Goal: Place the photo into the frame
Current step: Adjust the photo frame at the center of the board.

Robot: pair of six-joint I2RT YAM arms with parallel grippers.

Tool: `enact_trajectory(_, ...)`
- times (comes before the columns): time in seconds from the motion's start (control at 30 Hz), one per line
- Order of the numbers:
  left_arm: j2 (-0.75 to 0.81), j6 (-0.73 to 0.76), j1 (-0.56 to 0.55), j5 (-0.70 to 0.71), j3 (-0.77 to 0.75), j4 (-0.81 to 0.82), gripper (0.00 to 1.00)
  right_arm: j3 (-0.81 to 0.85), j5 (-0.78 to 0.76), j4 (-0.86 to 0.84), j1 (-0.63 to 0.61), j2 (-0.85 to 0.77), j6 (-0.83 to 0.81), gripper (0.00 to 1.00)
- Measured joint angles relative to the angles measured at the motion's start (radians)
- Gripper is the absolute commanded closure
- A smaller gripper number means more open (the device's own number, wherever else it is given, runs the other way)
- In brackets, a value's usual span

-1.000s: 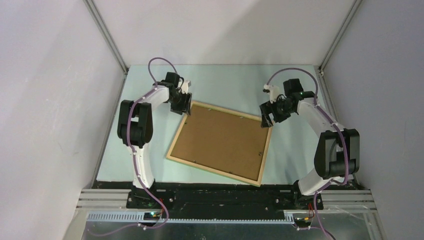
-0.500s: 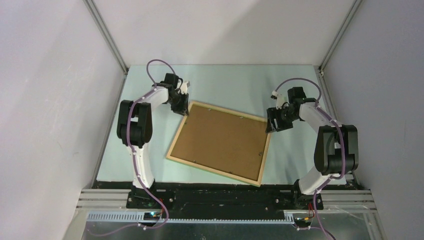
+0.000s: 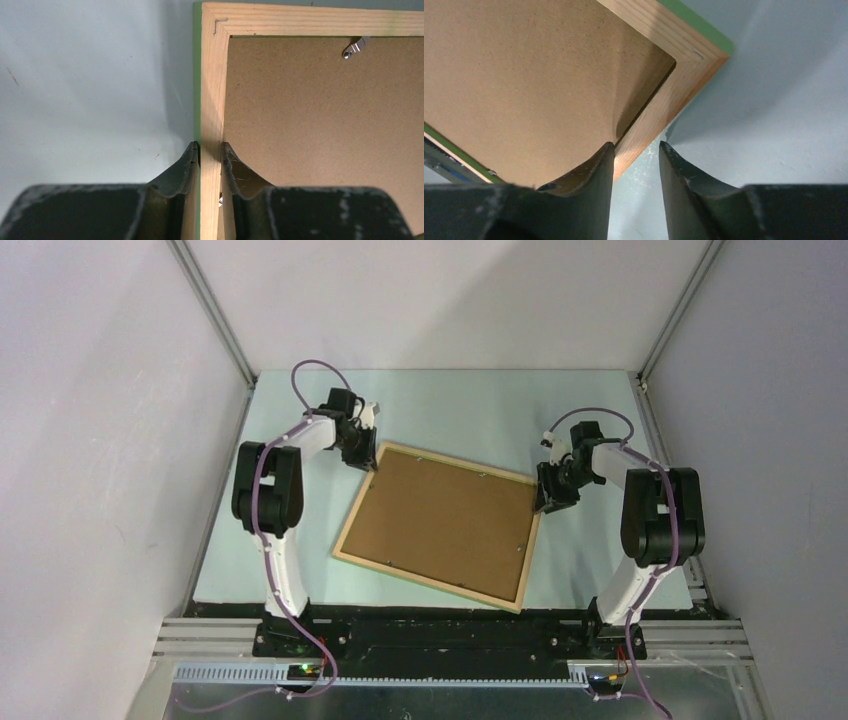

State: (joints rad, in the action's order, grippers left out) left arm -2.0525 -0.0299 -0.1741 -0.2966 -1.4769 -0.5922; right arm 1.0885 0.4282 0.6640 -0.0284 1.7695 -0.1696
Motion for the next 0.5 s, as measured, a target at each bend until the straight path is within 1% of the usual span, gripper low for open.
enact_trajectory(0.23,0.02,0.0,0.001,-0.003,0.036,0.039,1.0,0.04,0.034,0.034,0.002,0.048,0.031,0.82)
enact_trajectory(0.37,0.038,0.0,0.001,-0.004,0.065,0.059,1.0,0.077,0.043,0.064,0.008,0.08,0.039,0.87)
enact_trajectory(0.5,0.059,0.0,0.005,-0.008,0.097,0.064,1.0,0.135,0.04,0.09,0.01,0.122,0.036,0.9)
